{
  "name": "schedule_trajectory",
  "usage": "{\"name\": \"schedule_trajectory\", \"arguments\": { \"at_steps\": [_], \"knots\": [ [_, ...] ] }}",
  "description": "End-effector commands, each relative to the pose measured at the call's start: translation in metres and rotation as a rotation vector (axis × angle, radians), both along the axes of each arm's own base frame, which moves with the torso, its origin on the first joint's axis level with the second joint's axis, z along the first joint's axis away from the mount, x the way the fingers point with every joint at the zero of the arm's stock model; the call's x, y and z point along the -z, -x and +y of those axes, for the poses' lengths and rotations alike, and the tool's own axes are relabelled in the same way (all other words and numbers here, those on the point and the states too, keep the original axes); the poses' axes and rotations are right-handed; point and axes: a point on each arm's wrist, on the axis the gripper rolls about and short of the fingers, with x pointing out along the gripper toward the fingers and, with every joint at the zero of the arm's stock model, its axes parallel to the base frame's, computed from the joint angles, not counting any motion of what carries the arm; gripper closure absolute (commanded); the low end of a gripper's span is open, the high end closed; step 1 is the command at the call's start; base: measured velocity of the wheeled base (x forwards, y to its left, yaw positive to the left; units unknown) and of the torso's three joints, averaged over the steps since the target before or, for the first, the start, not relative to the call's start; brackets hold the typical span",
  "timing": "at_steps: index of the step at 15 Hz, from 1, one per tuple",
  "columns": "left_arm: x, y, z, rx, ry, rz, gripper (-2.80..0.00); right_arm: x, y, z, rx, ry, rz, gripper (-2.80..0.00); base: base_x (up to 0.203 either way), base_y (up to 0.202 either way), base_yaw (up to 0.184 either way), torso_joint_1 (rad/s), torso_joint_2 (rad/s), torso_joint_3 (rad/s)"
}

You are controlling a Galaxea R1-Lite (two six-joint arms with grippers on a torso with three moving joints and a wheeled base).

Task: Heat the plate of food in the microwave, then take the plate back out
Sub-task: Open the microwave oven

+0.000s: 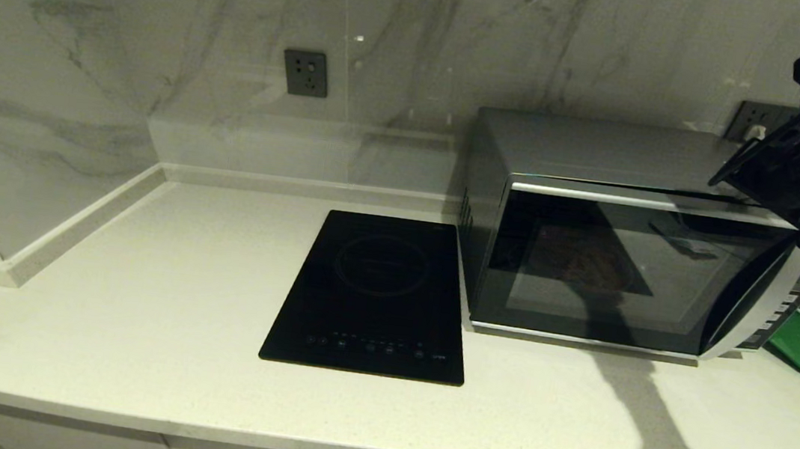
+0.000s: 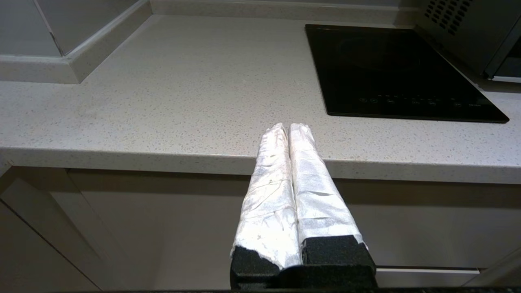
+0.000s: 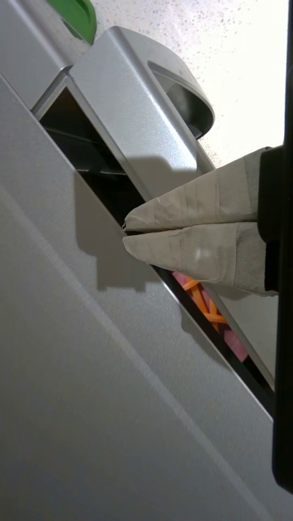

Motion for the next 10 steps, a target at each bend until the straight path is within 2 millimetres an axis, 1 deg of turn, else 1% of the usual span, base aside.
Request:
{"name": "schedule_trajectory", "arguments": {
  "at_steps": [1, 3, 6, 9, 10],
  "knots": [
    [0.000, 0.000, 0.000, -0.001, 0.000, -0.001, 0.00, 0.005, 0.002, 0.001, 0.005, -0.010, 0.023, 0.00, 0.000, 0.000, 0.000, 0.000, 0.00, 0.000],
    [0.000, 0.000, 0.000, -0.001, 0.000, -0.001, 0.00, 0.009, 0.006, 0.001, -0.004, -0.027, 0.048, 0.00, 0.000, 0.000, 0.000, 0.000, 0.00, 0.000],
    [0.000, 0.000, 0.000, -0.001, 0.000, -0.001, 0.00, 0.005, 0.017, 0.001, -0.014, -0.043, 0.046, 0.00, 0.000, 0.000, 0.000, 0.000, 0.00, 0.000],
    [0.000, 0.000, 0.000, -0.001, 0.000, -0.001, 0.00, -0.003, 0.033, 0.002, -0.034, -0.055, 0.070, 0.00, 0.000, 0.000, 0.000, 0.000, 0.00, 0.000],
    [0.000, 0.000, 0.000, -0.001, 0.000, -0.001, 0.00, -0.008, 0.042, 0.002, -0.046, -0.063, 0.074, 0.00, 0.000, 0.000, 0.000, 0.000, 0.00, 0.000]
  ]
}}
